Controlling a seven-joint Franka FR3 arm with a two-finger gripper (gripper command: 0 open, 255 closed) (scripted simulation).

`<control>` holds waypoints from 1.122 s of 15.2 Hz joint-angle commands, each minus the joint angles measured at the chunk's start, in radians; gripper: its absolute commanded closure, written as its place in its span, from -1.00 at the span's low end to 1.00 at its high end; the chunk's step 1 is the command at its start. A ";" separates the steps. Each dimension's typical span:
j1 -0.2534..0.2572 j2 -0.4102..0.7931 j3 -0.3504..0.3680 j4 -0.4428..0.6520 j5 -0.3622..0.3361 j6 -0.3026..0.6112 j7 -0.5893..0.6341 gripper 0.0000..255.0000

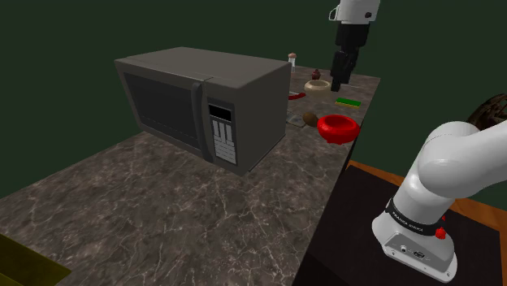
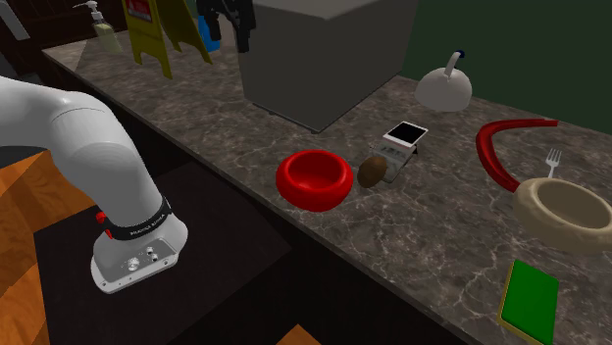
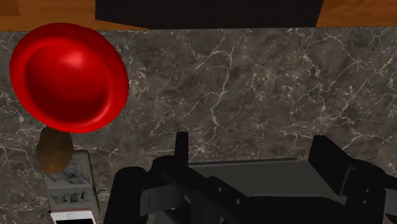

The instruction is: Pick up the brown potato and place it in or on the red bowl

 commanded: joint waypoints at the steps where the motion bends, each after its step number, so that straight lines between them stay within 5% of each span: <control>1: 0.000 0.000 0.000 0.000 0.000 0.000 0.000 -1.00; 17: -0.094 0.406 -0.182 -0.027 -0.086 0.457 -0.112 -1.00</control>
